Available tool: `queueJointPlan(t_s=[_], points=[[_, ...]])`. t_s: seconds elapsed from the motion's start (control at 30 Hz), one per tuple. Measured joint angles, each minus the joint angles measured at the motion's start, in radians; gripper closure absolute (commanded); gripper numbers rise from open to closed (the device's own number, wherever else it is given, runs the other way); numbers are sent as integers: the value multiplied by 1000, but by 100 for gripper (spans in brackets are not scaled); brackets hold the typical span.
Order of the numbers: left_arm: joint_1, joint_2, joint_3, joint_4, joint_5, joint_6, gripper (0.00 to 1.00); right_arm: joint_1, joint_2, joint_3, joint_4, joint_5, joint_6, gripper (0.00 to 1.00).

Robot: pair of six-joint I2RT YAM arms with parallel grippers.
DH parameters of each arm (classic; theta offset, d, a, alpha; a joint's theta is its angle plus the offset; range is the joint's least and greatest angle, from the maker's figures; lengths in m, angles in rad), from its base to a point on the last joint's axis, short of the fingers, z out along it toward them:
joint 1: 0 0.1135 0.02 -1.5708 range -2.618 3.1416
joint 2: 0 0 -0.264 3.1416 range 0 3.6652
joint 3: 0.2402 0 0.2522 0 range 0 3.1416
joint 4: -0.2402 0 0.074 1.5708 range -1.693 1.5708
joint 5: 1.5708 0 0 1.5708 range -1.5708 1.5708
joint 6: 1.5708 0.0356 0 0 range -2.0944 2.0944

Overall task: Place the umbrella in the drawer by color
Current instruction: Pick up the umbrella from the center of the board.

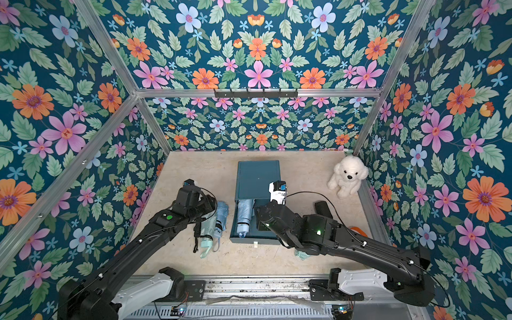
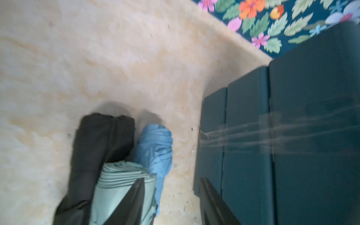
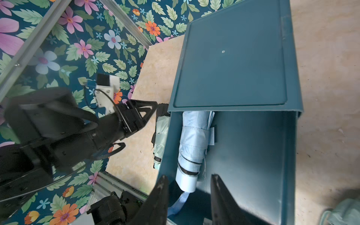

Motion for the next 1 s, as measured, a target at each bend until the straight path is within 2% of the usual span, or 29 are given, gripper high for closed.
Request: queueJointPlan(t_s=[0.2, 0.37, 0.57, 0.7, 0.8, 0.9, 1.0], points=[[5, 126, -12, 114, 99, -19, 50, 0, -35, -28, -16, 25, 39, 60], [4, 223, -37, 140, 108, -18, 49, -1, -61, -59, -18, 40, 63, 60], [2, 256, -42, 112, 29, 2, 41, -1, -68, -77, -18, 47, 68, 59], [4, 276, -48, 95, -37, 23, 42, -1, -71, -82, -18, 48, 70, 55], [5, 311, -58, 105, -64, 31, 45, -1, -75, -85, -18, 51, 70, 55], [2, 332, -62, 120, -85, 32, 53, -1, -80, -85, -18, 55, 70, 55], [-1, 353, -61, 133, -95, 32, 72, -1, -91, -84, -16, 56, 70, 55]])
